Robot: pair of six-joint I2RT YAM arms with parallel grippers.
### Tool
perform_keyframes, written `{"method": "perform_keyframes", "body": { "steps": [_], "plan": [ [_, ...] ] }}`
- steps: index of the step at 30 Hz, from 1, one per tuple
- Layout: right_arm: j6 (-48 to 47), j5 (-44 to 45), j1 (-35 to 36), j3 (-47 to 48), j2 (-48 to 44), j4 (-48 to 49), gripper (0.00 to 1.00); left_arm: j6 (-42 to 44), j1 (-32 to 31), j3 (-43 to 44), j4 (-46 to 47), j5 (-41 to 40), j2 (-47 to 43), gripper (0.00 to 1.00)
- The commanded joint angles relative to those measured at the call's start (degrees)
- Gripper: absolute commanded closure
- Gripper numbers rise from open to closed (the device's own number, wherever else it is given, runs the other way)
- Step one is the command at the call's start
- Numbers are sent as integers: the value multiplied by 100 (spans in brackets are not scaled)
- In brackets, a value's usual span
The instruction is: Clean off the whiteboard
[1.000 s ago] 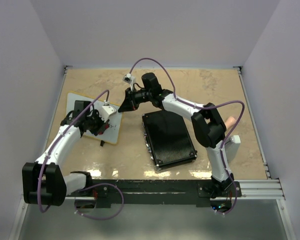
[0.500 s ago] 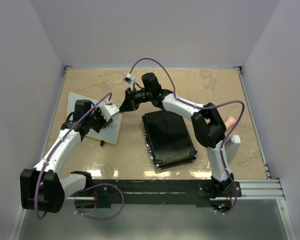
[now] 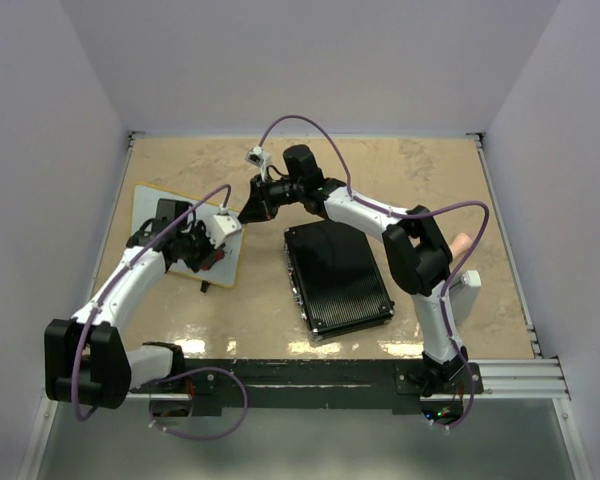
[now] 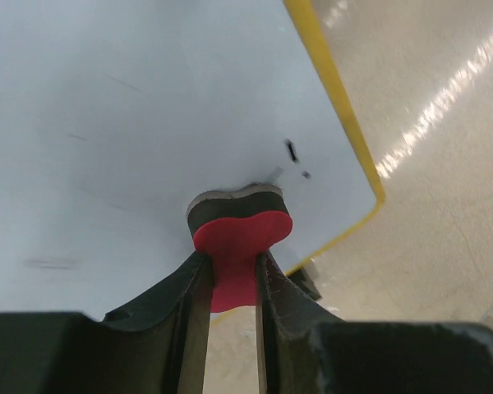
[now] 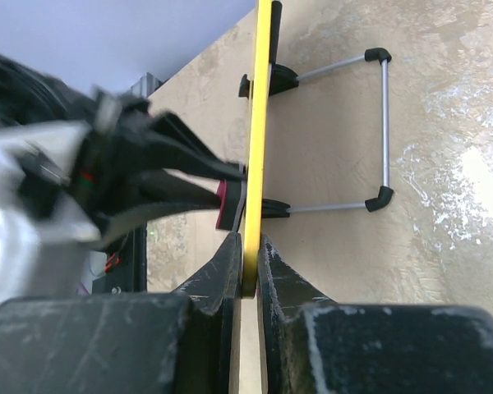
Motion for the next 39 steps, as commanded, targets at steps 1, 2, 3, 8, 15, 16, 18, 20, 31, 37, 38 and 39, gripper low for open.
{"method": "perform_keyframes", "body": {
  "steps": [1, 2, 3, 8, 15, 16, 18, 20, 31, 37, 38, 39],
  "plan": [
    [-248, -289, 211, 66, 113, -94, 100, -238, -60, 955, 1158, -59, 113, 100],
    [-249, -289, 211, 57, 121, -94, 100, -290, -68, 1000, 1202, -68, 95, 100],
    [-249, -289, 202, 57, 113, -94, 100, -317, -95, 1009, 1220, -94, 69, 100],
    [-196, -289, 211, 83, 148, -59, 100, -291, -279, 632, 1141, -217, -19, 100],
    [-187, -289, 202, 48, 122, -59, 100, -132, -701, -607, 1185, -578, -528, 100],
    [-196, -289, 211, 40, 121, -59, 100, -124, -736, -704, 1124, -604, -564, 100],
    [-187, -289, 211, 39, 121, -50, 100, -71, -832, -749, 1089, -735, -660, 100],
    [-170, -272, 211, 39, 121, -33, 100, -27, -868, -714, 1062, -858, -687, 100],
    [-108, -280, 211, -4, 121, -15, 100, -387, -1316, 780, 1009, -1351, -230, 100],
    [-38, -307, 211, -5, 130, 20, 100, -238, -1598, 44, 1062, -1675, -353, 100],
    [-11, -315, 211, -31, 122, 37, 100, -168, -1615, -97, 1079, -1729, -406, 100],
    [6, -324, 202, -22, 139, 64, 100, -142, -1633, -325, 1071, -1773, -432, 100]
  ]
}}
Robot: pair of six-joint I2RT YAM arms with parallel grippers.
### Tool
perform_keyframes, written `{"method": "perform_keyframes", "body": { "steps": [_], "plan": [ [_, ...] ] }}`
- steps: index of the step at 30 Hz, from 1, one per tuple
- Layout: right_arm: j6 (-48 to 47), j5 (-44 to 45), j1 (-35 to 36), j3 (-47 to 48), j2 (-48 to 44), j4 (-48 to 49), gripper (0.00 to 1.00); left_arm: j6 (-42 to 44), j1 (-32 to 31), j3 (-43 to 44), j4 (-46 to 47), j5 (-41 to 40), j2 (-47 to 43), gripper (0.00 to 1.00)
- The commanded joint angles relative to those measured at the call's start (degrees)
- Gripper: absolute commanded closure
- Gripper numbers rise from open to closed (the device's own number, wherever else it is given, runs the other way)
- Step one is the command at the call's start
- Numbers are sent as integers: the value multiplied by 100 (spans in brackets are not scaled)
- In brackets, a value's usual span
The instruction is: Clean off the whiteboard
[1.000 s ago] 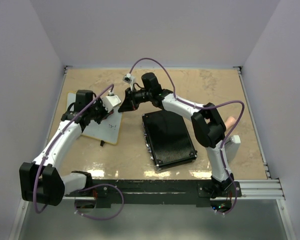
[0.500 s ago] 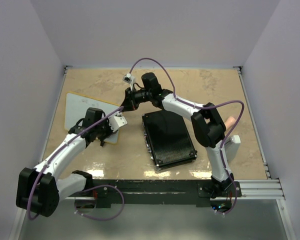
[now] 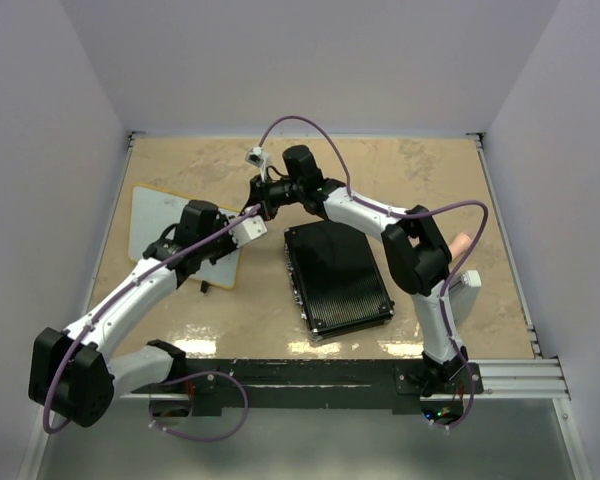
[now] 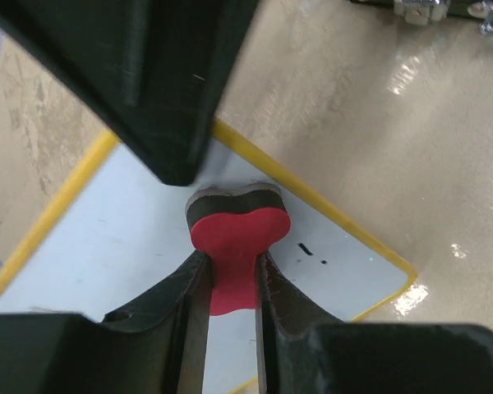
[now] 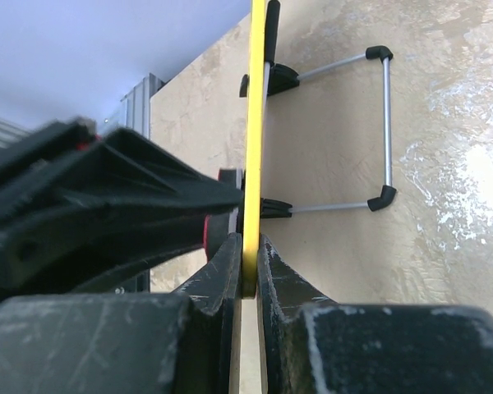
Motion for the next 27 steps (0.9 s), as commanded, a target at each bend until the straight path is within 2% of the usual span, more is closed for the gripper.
{"method": "perform_keyframes", "body": {
  "steps": [1, 8, 15, 18, 23, 27],
  "plan": [
    [-64, -302, 202, -29, 124, 29, 100, 138, -127, -729, 68, -354, -129, 100],
    [-28, -302, 193, -37, 106, 47, 100, 77, -347, -844, -205, -557, -102, 100],
    [-28, -285, 202, -73, 71, 55, 100, -2, -347, 402, -205, -689, 222, 100],
    [-28, -294, 202, -108, 54, 64, 100, -2, -347, 650, -161, -707, 381, 100],
    [24, -320, 202, -99, 62, 91, 100, 33, -364, 247, -38, -794, 469, 100],
    [59, -329, 194, -99, 71, 117, 100, -28, -443, -500, 50, -917, 390, 100]
  ]
}}
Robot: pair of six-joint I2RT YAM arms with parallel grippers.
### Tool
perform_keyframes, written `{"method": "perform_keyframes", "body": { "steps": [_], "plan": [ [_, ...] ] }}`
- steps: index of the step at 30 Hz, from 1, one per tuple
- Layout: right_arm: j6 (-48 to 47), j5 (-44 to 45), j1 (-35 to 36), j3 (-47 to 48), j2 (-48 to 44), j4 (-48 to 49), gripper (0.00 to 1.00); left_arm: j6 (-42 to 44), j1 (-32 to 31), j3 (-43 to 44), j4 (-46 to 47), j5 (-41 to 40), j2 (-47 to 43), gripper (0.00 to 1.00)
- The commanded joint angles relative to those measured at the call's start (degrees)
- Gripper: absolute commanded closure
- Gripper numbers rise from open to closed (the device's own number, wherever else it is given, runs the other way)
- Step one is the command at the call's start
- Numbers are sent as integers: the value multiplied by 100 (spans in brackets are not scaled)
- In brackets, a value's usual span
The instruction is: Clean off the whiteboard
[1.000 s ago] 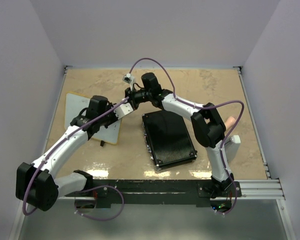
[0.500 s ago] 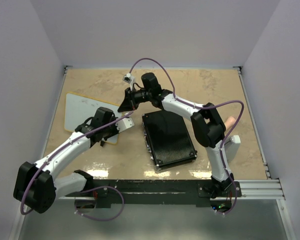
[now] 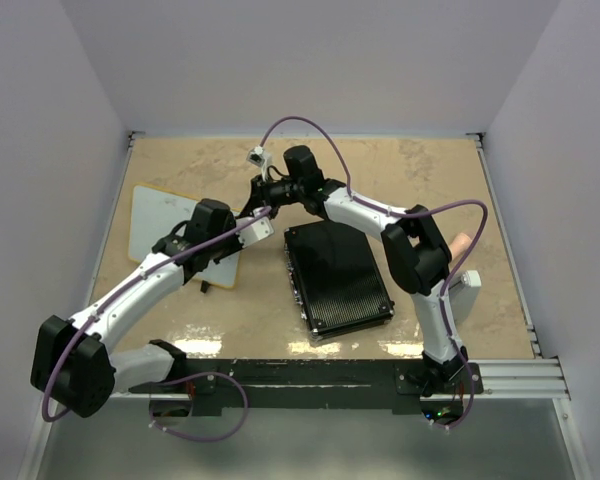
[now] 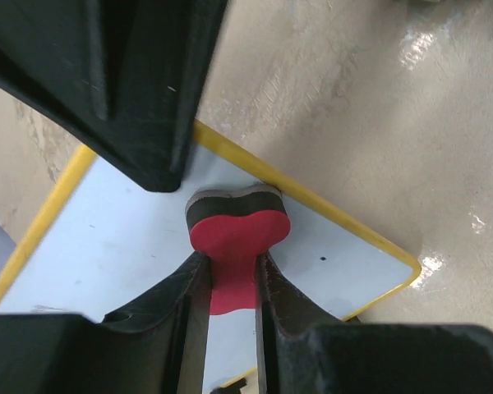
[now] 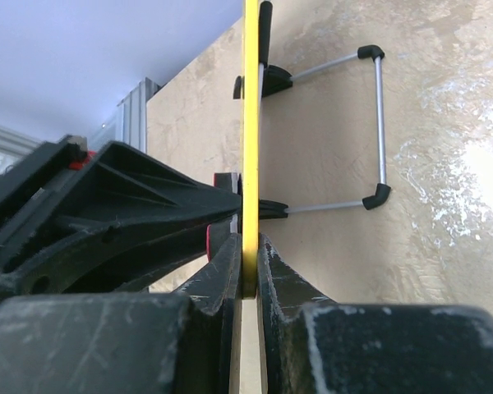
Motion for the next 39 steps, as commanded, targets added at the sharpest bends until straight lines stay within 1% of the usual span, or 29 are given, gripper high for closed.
{"method": "perform_keyframes", "body": {
  "steps": [1, 5, 9, 13, 16, 17, 18, 20, 22, 25, 29, 32, 36, 39],
  "plan": [
    [-39, -375, 215, -62, 56, 34, 100, -120, -102, -782, 299, -260, 47, 100],
    [-12, -375, 207, -36, 91, 51, 100, -226, -313, -1038, 132, -286, -6, 100],
    [40, -375, 215, -27, 117, 113, 100, -191, -322, -889, -78, -365, -15, 100],
    [58, -366, 207, 17, 126, 113, 100, 2, -322, -775, -193, -321, -225, 100],
    [32, -340, 207, 17, 126, 96, 100, -102, -235, -284, -333, -173, -130, 100],
    [23, -340, 207, 9, 126, 95, 100, -138, -217, 65, -447, -128, -86, 100],
    [23, -340, 215, 17, 135, 95, 100, -164, -217, 208, -457, -102, -42, 100],
    [23, -340, 207, -18, 126, 104, 100, -138, -208, 446, -361, -128, 2, 100],
    [23, -348, 215, -61, 108, 122, 100, -51, -199, 473, -264, -198, 37, 100],
    [23, -375, 207, -70, 91, 139, 100, -41, -182, 298, -193, -181, 116, 100],
    [49, -392, 215, -70, 100, 166, 100, 2, -182, -491, 245, -259, 134, 100],
    [49, -410, 207, -71, 100, 166, 100, -68, -182, -879, 282, -207, 143, 100],
    [49, -436, 215, -97, 91, 166, 100, -129, -208, -1179, 246, -40, 3, 100],
    [40, -428, 215, -115, 65, 183, 100, -164, -217, -1109, 185, -23, -6, 100]
  ]
}}
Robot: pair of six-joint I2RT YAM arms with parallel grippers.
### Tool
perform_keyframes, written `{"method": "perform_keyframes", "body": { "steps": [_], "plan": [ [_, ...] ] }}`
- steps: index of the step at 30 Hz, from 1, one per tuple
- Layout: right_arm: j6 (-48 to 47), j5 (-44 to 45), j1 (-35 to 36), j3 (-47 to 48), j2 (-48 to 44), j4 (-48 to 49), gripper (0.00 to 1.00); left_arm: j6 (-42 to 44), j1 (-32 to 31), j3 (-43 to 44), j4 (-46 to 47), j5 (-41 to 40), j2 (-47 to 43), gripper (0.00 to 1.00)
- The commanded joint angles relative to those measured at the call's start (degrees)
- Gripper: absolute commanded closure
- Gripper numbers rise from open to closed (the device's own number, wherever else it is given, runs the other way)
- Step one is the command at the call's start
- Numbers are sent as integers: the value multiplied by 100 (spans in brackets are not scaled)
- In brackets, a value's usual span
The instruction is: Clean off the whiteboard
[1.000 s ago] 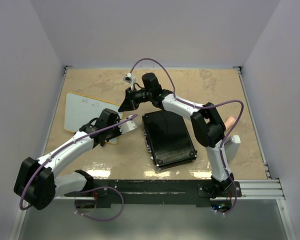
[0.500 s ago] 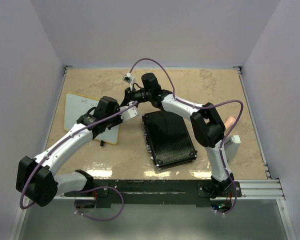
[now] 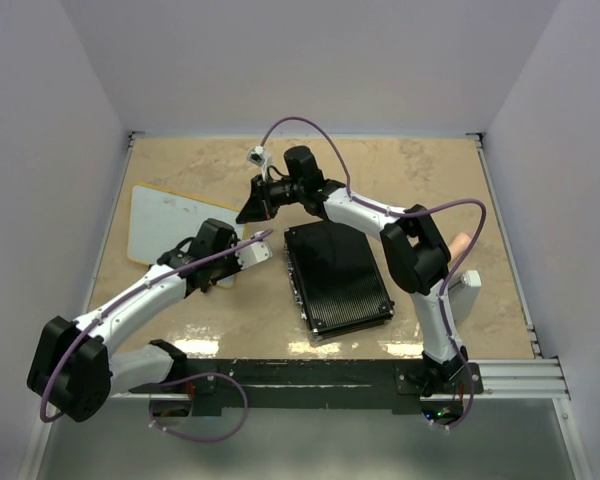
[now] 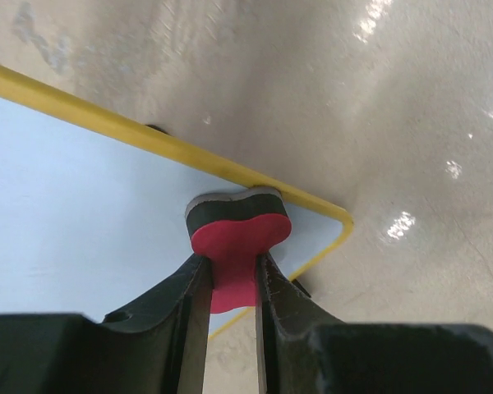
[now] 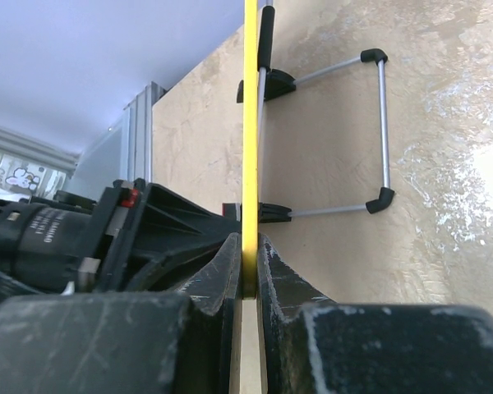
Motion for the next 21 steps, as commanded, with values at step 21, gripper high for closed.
{"method": "perform_keyframes", "body": {
  "steps": [21],
  "plan": [
    [-29, -366, 231, -154, 34, 101, 100, -198, 1869, 252, 907, 856, 13, 100]
  ]
}}
